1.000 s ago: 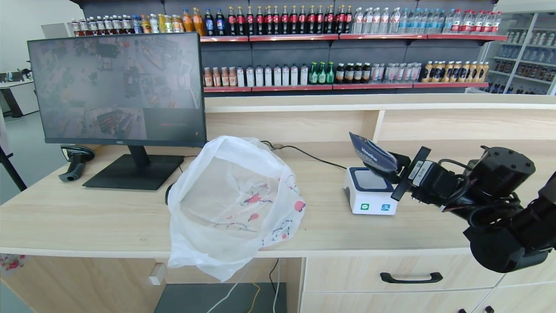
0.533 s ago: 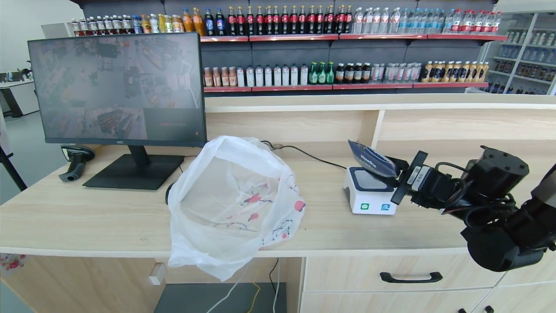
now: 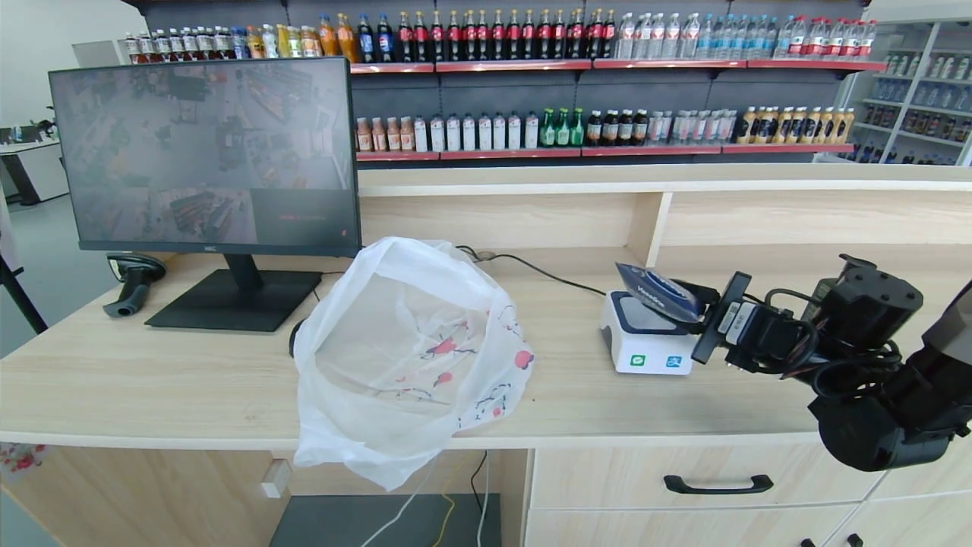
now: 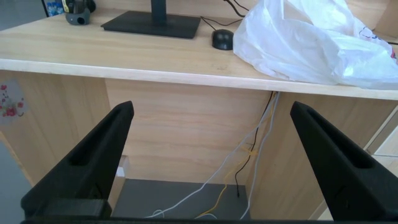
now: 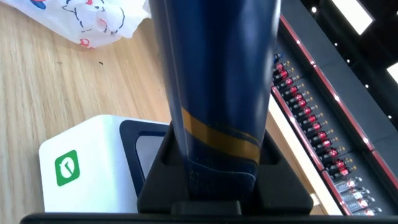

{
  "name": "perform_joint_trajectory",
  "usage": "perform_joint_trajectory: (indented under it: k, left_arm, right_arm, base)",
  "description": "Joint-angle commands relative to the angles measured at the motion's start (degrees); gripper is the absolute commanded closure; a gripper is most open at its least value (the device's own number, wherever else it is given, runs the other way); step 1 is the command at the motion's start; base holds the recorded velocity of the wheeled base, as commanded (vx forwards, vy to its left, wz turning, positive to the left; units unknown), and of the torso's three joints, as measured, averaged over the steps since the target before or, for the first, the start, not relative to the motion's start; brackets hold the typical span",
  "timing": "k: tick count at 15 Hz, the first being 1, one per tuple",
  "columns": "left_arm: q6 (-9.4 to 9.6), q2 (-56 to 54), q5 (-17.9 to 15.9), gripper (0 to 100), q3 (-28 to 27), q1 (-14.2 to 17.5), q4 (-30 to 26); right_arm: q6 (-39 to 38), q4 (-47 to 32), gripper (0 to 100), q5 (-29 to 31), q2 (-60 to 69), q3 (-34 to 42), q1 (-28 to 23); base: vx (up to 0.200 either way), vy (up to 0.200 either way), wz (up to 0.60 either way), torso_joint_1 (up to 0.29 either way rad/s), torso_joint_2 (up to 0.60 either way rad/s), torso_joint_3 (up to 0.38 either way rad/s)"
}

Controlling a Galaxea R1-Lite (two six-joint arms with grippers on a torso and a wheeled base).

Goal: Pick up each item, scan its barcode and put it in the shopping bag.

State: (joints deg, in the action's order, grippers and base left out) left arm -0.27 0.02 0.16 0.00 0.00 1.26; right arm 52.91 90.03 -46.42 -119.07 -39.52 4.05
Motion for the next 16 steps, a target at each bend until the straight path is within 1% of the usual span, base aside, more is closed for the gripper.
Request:
perform_joint_trajectory:
  k: [1, 16]
  left_arm:
    - [-0.08, -0.02, 0.02, 0, 0.0, 0.0, -0.03]
    - [-0.08, -0.02, 0.02, 0, 0.0, 0.0, -0.2]
  right_arm:
    - [0.0, -0.03, 100, -0.34, -0.82, -0.64, -0.27]
    - [-0.08, -0.03, 100, -0.42, -1.78, -1.08, 0.08]
  base:
    - [0.0, 0.0, 0.0, 0.0, 0.0, 0.0]
    - [0.0, 0.0, 0.0, 0.0, 0.0, 0.0]
